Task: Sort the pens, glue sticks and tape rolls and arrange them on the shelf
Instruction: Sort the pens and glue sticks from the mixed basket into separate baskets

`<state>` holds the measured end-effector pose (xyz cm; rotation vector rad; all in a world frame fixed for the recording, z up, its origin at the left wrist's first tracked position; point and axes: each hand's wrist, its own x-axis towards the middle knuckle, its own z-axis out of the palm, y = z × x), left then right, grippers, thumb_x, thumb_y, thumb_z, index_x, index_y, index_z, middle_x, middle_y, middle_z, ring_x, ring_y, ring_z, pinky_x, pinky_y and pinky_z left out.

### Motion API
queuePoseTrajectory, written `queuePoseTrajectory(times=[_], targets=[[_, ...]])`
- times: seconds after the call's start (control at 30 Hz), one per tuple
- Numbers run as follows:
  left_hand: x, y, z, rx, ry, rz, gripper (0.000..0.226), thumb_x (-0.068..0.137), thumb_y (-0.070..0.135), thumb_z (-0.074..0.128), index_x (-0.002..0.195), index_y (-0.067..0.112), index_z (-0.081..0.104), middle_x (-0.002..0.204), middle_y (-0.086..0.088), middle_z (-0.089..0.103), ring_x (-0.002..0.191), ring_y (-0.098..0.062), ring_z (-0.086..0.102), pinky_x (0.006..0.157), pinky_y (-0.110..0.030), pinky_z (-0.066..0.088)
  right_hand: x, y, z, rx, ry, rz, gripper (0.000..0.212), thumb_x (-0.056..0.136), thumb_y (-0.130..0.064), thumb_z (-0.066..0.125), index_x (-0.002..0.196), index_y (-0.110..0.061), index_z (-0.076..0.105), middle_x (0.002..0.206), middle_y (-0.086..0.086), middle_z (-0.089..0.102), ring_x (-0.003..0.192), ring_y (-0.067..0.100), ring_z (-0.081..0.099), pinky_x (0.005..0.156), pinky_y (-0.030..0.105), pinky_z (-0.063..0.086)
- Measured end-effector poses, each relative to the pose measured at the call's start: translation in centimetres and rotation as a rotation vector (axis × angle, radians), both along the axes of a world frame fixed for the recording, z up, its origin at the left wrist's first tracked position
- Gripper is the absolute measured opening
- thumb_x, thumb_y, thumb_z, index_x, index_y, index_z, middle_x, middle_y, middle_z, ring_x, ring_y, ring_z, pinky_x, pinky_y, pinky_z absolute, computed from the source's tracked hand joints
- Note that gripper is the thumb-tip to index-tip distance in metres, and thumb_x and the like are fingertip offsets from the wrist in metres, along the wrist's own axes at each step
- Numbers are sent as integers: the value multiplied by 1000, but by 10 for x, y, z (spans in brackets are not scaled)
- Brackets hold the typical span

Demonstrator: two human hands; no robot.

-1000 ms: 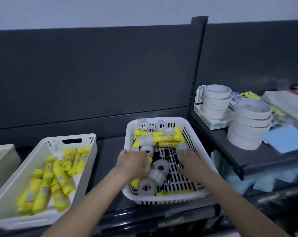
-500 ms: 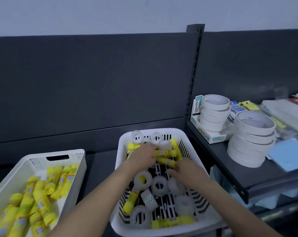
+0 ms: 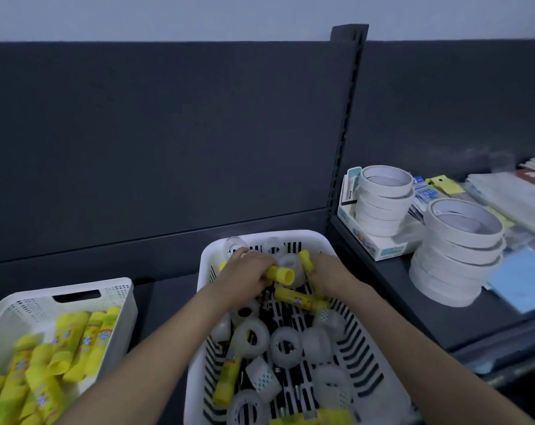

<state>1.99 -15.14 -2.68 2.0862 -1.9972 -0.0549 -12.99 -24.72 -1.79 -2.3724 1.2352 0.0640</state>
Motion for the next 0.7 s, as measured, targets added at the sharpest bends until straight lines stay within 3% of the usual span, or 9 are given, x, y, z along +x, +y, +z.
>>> queuePoseTrajectory(times=[0.07,0.13,0.27,0.4,0.5,0.57,0.7], targets=[[5,3,6,-91,91,69,18,86,16,54,102,14,59,102,2,63,102,-20,54,90,-27,30,13,-2,-12,47,85,-45,25,94,-5,39,70,-12,41,67,5,42,58,14,41,48,23,30],[15,5,13,-144,110,208,15,86,15,50,98,10,57,97,-4,63,94,-25,56,79,-33,42,20,-2,-22,56,123,-60,17,94,-5,40,78,-10,42,64,3,37,54,12,36,49,23,32],[28,8,16,193,-140,311,15,88,11,42,99,7,52,101,-7,60,93,-29,60,64,-31,38,15,6,-24,40,64,-48,37,91,-1,42,61,-18,27,60,2,31,51,10,30,45,20,24],[29,4,10,289,-131,307,18,89,10,42,104,6,52,106,-10,61,95,-27,59,63,-30,40,0,6,-13,-31,-93,-66,29,85,-4,48,64,-13,31,62,2,35,54,13,35,45,23,25],[27,-1,9,325,-130,304,20,87,12,45,103,5,55,113,-11,54,103,-28,52,69,-30,42,-8,18,-14,24,-56,65,11,88,-14,51,89,-12,40,67,-4,37,64,14,42,47,21,28],[25,-3,7,374,-85,316,23,87,18,49,104,6,56,116,-11,47,107,-28,48,72,-30,41,-7,27,-21,37,37,131,18,90,-25,54,95,-16,40,68,-8,35,73,15,45,49,21,29],[16,-3,6,366,-182,398,33,87,19,49,118,9,51,122,-10,44,116,-25,43,84,-31,39,-7,26,-24,15,65,88,24,87,-27,59,73,-18,41,68,-5,40,72,16,50,52,24,33]])
